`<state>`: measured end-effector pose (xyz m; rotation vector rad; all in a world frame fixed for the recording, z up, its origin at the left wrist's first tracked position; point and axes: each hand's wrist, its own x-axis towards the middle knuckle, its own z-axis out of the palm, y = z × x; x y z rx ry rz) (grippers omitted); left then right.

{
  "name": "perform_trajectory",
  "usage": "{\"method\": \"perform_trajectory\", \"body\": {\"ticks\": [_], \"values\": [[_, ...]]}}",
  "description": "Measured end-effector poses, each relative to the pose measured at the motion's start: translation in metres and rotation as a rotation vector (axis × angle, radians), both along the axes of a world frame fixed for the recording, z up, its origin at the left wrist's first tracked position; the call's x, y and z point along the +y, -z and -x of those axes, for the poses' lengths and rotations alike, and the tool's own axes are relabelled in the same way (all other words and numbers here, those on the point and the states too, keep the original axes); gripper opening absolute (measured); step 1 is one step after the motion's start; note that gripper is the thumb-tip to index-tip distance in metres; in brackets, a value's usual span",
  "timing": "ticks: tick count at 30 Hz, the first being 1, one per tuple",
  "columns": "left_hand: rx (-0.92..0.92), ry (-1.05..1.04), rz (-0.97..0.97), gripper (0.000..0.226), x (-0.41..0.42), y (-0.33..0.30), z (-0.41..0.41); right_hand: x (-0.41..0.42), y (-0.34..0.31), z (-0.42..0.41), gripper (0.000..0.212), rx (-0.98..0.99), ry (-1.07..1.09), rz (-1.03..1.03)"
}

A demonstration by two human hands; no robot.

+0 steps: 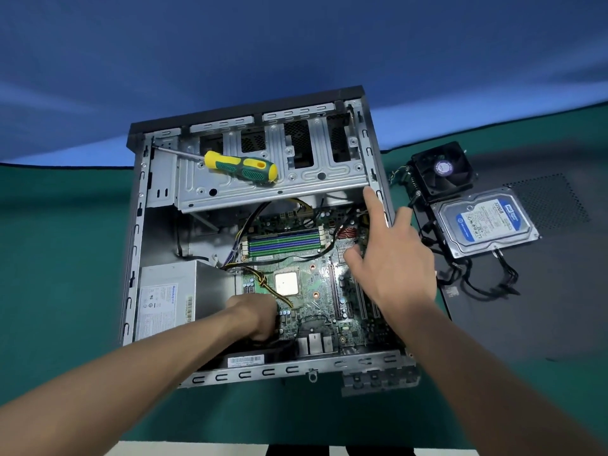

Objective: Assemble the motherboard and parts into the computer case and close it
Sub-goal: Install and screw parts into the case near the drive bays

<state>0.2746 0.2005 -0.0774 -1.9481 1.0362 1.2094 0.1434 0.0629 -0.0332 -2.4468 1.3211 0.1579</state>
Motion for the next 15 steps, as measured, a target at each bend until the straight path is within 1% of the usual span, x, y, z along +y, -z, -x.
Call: {"method": "perform_trajectory", "body": {"ticks": [3, 5, 8, 9, 13, 15], "values": [[-0.014, -0.086, 0.063, 0.014, 0.006, 0.003, 0.002, 0.0, 0.001, 0.0, 0.081, -0.003, -0.005, 0.001], [-0.015, -0.181, 0.082, 0.02, 0.009, 0.005, 0.001, 0.0, 0.002, 0.001, 0.081, -0.004, -0.013, 0.014], [0.001, -0.285, 0.086, 0.018, 0.011, 0.007, -0.001, 0.0, 0.003, 0.001, 0.082, 0.007, -0.019, 0.03], [0.008, -0.306, 0.093, 0.015, 0.012, 0.008, -0.001, 0.001, 0.003, 0.001, 0.08, 0.014, -0.024, 0.033], [0.019, -0.314, 0.096, 0.014, 0.011, 0.008, -0.002, 0.002, 0.001, 0.001, 0.062, 0.023, -0.043, 0.051], [0.022, -0.312, 0.09, 0.015, 0.008, 0.008, -0.001, 0.002, 0.001, 0.001, 0.058, 0.023, -0.051, 0.064]]}}
